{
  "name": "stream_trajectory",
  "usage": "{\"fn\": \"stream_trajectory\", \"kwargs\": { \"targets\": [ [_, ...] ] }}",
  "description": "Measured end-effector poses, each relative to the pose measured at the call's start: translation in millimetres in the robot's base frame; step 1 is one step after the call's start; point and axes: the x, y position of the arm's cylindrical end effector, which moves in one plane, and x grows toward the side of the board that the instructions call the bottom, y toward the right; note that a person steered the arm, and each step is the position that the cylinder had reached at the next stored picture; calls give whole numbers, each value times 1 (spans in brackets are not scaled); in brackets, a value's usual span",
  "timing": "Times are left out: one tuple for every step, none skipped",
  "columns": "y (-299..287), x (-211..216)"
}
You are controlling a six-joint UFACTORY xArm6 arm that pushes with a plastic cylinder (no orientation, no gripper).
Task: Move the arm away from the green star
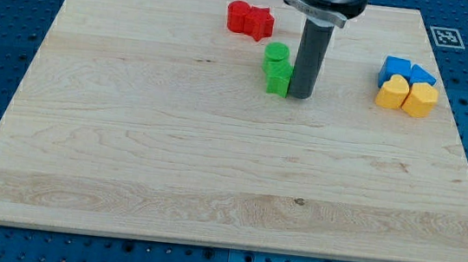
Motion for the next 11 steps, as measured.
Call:
{"fn": "stream_trajectory", "kwargs": {
  "targets": [
    [0, -17],
    [0, -35],
    [3, -46],
    [14, -46],
    [22, -30],
    [22, -2],
    [23, 32],
    [24, 56],
    [24, 61],
    [24, 59],
    [24, 55]
  ]
}}
